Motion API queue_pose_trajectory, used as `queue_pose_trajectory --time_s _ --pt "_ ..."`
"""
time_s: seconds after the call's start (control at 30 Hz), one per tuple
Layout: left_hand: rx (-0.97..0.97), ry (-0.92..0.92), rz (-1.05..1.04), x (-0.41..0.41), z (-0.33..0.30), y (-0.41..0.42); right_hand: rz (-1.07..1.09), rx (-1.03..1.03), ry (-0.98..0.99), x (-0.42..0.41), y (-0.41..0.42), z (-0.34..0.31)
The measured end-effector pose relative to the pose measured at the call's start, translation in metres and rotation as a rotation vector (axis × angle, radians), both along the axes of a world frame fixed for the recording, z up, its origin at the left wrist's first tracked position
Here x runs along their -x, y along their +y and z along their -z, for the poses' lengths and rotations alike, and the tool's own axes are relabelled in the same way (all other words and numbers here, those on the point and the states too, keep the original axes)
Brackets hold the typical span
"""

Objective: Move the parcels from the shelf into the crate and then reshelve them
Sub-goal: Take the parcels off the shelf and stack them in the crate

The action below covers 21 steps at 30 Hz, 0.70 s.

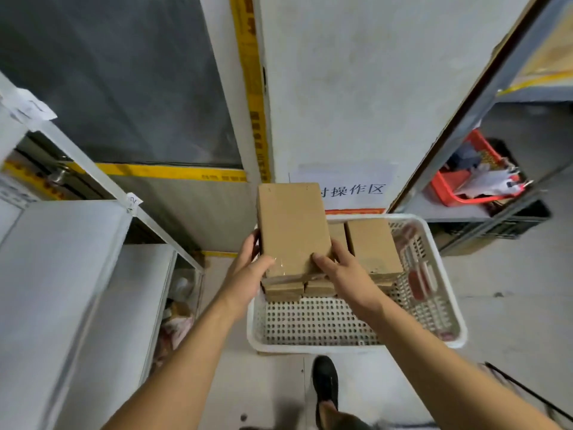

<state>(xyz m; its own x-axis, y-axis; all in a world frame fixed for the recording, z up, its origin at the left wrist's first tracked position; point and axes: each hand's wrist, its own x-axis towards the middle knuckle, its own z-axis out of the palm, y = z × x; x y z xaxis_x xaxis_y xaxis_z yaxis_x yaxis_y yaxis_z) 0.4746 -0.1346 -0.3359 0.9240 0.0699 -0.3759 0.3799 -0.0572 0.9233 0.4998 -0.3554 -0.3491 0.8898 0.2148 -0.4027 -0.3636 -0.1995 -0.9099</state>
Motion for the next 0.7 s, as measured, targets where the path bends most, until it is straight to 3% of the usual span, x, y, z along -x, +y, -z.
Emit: queue_pose_trajectory --time_s 0.3,0.7 --pt "0.060 0.210 -0.147 -0.058 0.089 -0.005 -0.080 0.034 0.161 -0.060 -0.002 0.089" --pt "0.004 0.348 -0.104 -0.086 0.166 0.031 -0.059 0.071 0.297 -0.074 0.039 0.147"
